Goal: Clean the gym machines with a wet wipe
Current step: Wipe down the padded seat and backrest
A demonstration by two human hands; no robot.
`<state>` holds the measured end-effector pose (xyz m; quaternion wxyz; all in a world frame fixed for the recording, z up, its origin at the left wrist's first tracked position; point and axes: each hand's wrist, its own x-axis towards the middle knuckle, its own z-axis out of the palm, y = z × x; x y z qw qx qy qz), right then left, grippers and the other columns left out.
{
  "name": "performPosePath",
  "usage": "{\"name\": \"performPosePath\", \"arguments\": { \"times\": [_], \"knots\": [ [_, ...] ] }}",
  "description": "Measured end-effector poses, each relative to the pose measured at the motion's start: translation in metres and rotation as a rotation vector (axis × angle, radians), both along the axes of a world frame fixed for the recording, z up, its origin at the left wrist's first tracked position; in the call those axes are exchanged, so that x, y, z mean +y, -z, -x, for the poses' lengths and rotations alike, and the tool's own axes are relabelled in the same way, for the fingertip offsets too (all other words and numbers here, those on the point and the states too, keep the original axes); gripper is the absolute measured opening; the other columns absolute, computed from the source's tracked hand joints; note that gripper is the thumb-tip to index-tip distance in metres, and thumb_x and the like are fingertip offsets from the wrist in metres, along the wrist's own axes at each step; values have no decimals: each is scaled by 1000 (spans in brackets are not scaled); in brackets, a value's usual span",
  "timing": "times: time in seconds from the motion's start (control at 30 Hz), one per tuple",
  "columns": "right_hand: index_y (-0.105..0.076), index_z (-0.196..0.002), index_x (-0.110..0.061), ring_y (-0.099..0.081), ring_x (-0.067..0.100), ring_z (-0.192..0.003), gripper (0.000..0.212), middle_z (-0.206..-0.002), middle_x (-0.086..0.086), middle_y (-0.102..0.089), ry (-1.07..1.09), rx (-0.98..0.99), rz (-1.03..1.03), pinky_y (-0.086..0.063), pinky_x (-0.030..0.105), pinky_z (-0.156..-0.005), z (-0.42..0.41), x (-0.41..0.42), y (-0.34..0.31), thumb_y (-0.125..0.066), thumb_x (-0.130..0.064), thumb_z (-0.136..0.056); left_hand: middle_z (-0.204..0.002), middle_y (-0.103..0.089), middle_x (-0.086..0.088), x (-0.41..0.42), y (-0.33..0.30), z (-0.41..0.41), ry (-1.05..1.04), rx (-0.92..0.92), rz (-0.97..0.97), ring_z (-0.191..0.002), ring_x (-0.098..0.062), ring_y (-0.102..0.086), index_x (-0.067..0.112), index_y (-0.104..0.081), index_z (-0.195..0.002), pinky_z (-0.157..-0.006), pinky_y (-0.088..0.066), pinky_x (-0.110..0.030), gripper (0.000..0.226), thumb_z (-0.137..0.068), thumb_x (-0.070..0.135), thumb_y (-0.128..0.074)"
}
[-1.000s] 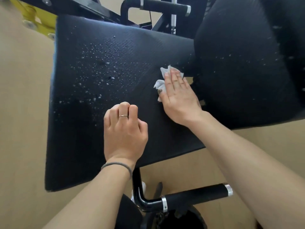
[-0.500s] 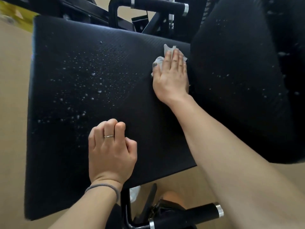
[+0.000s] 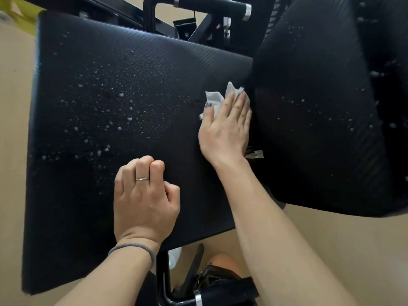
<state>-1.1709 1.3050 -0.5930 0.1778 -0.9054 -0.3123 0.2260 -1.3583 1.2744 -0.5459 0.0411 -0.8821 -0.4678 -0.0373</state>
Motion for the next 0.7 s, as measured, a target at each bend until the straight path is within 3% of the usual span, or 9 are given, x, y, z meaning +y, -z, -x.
{"name": "performPosePath", "arguments": {
  "times": [0.17,0.23,0.33,0.43,0.57,0.7],
  "knots": [
    [0,-160,-6,-25,27,-150,73,-167,16,-15,249,186,-88,-19,37,-123,-61,50,3,-21,-50,-106,-115,-51,-14,1,1,0,1,1,2,-112,-36,-46,6,-53,-109,-105,-37,-51,29,-84,20,-50],
    [-1,-159,-1,-17,29,-153,74,-167,19,-9,184,126,-9,-12,38,-124,-48,48,0,-19,-49,-106,-115,-51,-14,1,1,0,1,2,-4,-112,-36,-46,5,-54,-109,-105,-37,-51,29,-84,19,-50],
    [0,-159,3,8,32,-156,74,-166,24,7,-79,-10,-37,6,42,-126,-9,21,-1,-16,-48,-107,-115,-52,-14,1,1,0,6,5,-10,-112,-37,-47,5,-55,-109,-106,-36,-51,28,-84,18,-50],
    [0,-159,0,9,29,-156,69,-167,20,8,-184,-82,-27,8,41,-126,-28,20,9,-17,-43,-108,-115,-52,-14,1,1,0,10,13,-11,-112,-37,-47,5,-53,-109,-106,-36,-50,28,-85,19,-48],
    [2,-159,-2,10,29,-156,68,-168,19,9,-62,-1,29,7,42,-126,-54,72,0,-11,-43,-108,-116,-51,-14,1,2,0,4,34,-11,-113,-36,-46,6,-54,-109,-108,-36,-50,28,-85,19,-48],
    [2,-161,-11,14,21,-155,62,-169,11,11,-497,-19,-175,10,39,-126,15,51,-20,-10,-40,-108,-119,-51,-14,1,0,0,11,53,-16,-114,-35,-46,6,-54,-112,-107,-36,-49,30,-87,19,-45]
  ]
}}
